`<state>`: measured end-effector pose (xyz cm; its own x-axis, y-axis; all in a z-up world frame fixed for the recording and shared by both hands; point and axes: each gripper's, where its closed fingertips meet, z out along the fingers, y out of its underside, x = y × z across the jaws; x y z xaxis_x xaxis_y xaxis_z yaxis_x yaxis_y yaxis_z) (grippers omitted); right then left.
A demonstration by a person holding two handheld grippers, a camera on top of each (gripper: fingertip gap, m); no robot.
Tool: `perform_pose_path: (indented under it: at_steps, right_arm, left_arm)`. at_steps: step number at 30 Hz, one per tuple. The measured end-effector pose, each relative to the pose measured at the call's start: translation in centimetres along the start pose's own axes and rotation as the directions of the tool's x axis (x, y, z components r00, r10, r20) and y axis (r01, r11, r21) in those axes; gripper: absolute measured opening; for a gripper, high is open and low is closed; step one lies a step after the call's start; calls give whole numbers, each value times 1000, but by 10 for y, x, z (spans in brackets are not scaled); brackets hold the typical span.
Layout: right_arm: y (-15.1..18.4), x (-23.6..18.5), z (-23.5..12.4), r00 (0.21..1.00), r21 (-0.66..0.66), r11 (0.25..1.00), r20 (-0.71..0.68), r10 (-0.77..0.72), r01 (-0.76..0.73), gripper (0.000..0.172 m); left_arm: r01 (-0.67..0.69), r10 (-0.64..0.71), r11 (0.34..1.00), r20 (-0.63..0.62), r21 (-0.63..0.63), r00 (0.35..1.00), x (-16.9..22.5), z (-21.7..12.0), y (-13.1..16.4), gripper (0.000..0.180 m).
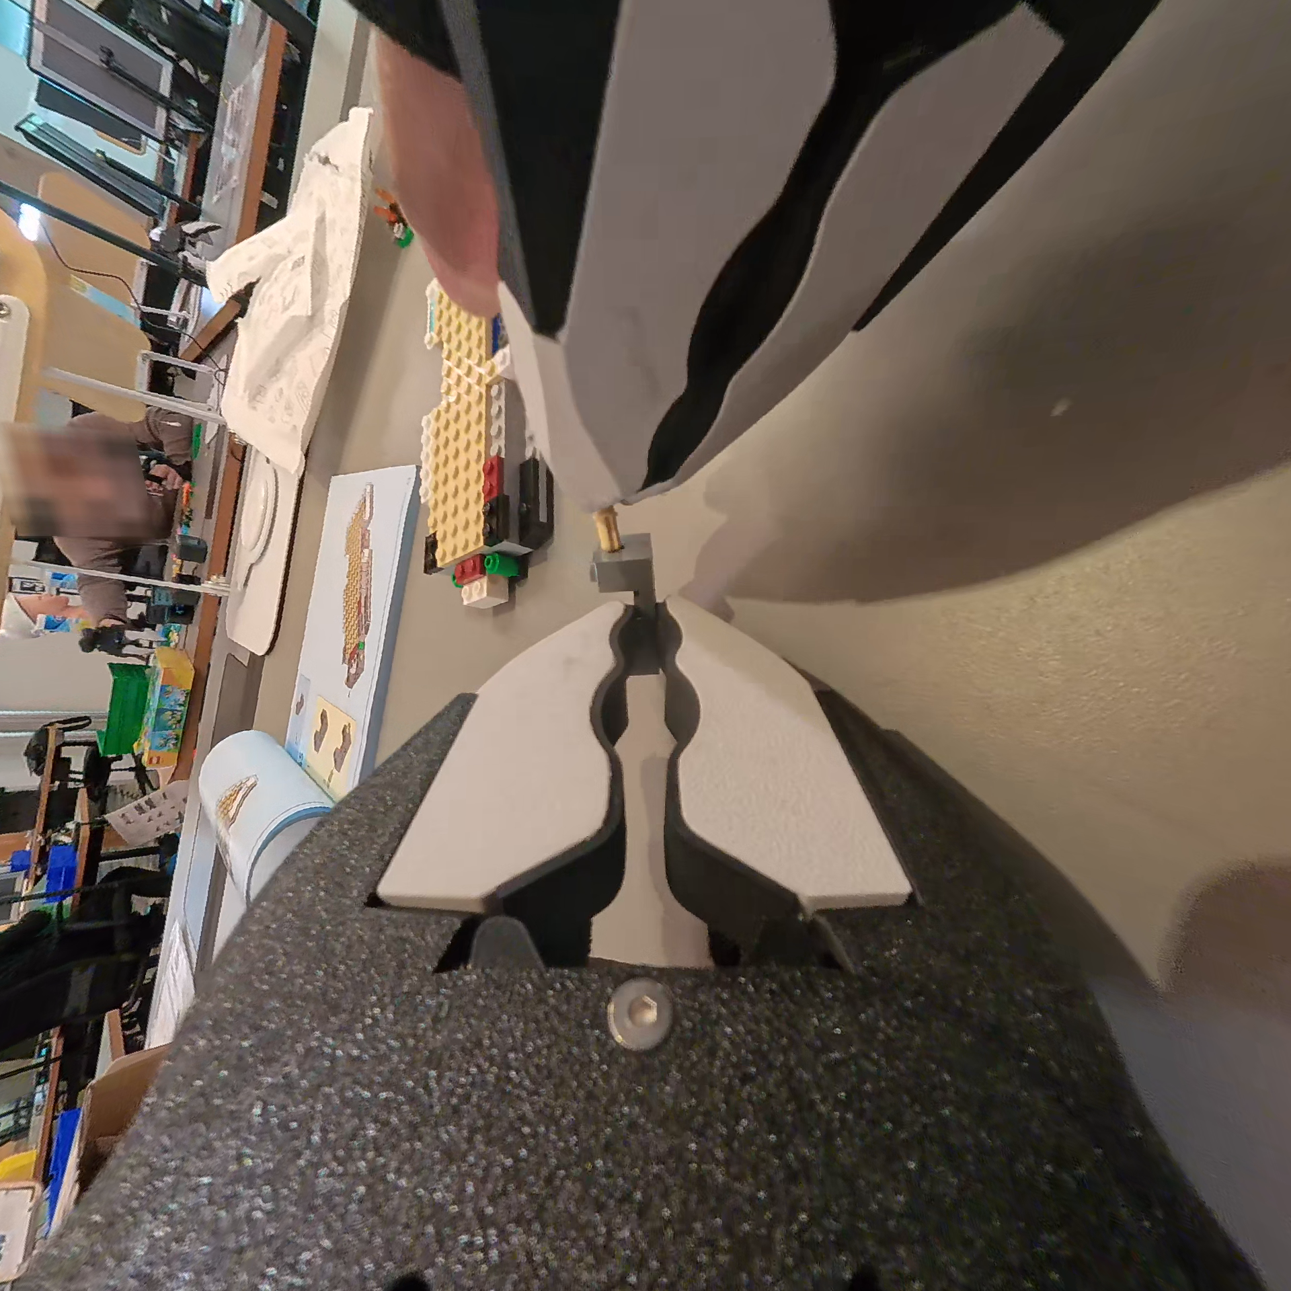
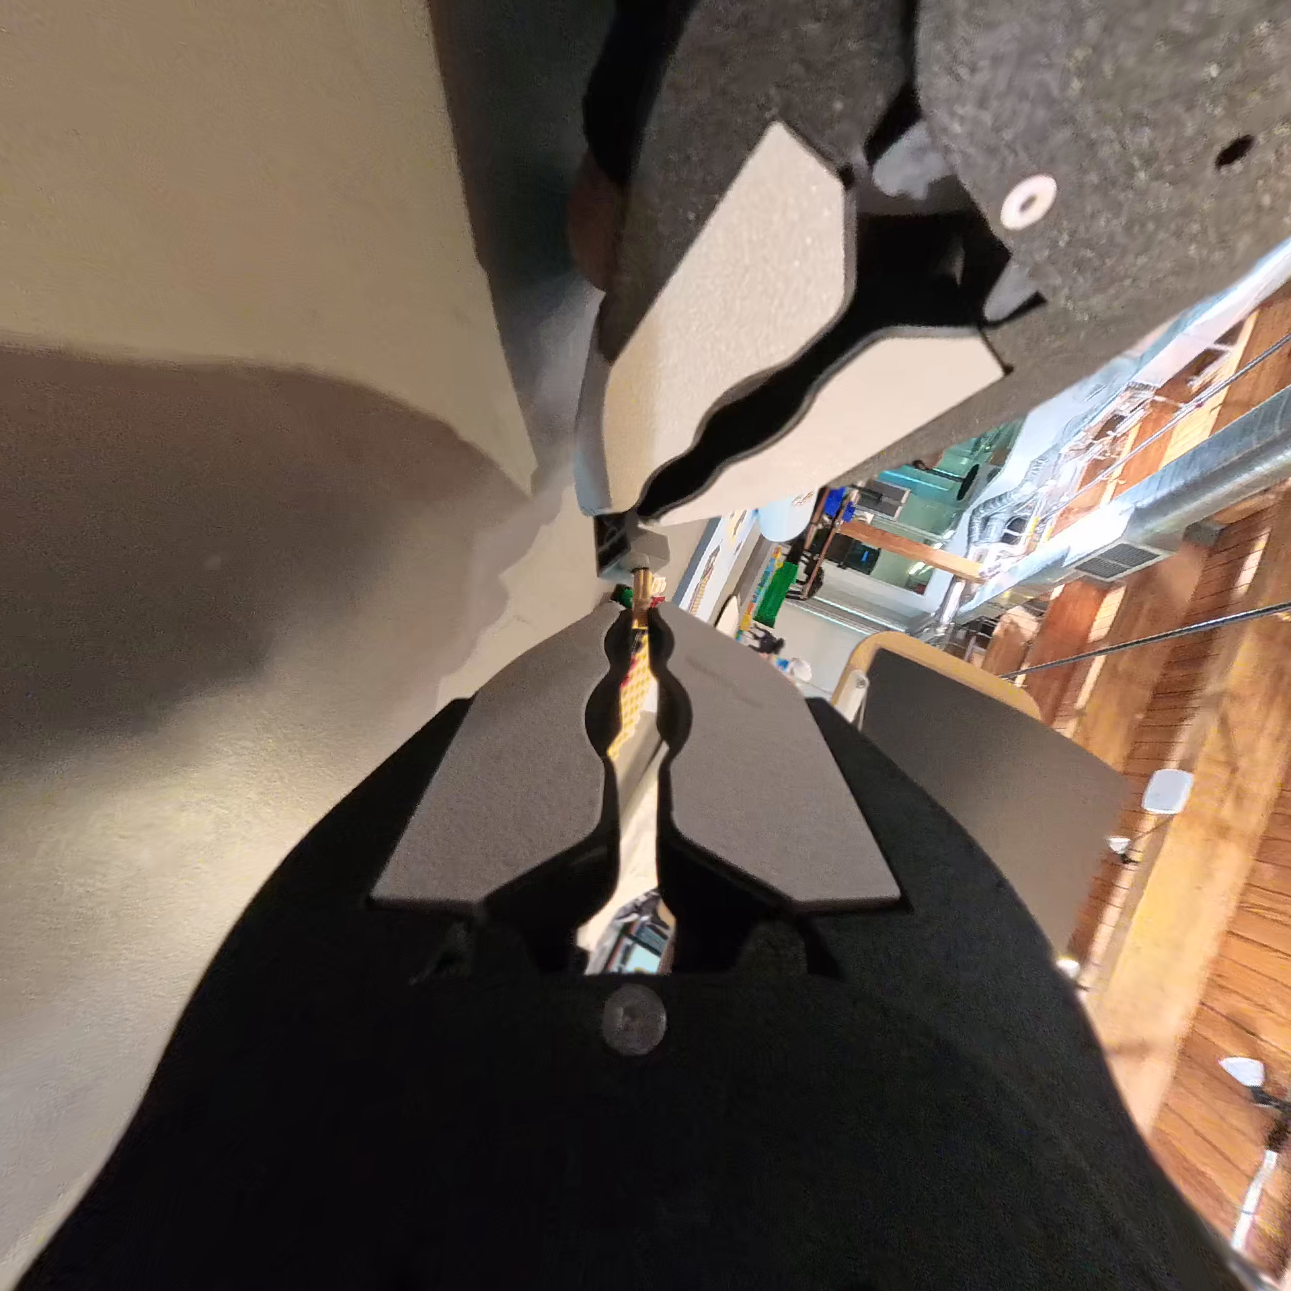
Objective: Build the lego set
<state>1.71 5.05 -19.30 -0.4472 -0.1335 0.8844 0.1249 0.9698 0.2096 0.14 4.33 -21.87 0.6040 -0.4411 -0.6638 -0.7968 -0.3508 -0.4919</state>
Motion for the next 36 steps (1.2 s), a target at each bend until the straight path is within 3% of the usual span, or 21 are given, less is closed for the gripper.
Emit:
perform_pose_path:
  at_steps: [1, 16, 26, 30, 36]
  right_arm:
    - [-1, -1, 0, 1000, -7, 1000, -5, -20, 20, 4]
    - [-8, -3, 0, 985, -6, 986, -44, -167, 167, 4]
    - [-10, 4, 0, 989, 55, 987, -37, -146, 148, 4]
    - [-9, 9, -1, 995, 78, 993, -54, -80, 84, 5]
    - [2, 17, -9, 981, 116, 979, -76, 178, -168, 22]
  left_arm:
    - [2, -2, 1000, -8, -6, 1000, 1, 0, 1, 5]
    - [113, -112, 994, -140, 1, 984, 9, -3, 1, 5]
    - [137, -127, 989, -146, 54, 981, 6, -7, -1, 5]
    - [207, -192, 975, -162, 83, 968, 3, -8, -4, 5]
    - [315, -288, 940, -190, 132, 939, -5, -14, -7, 5]
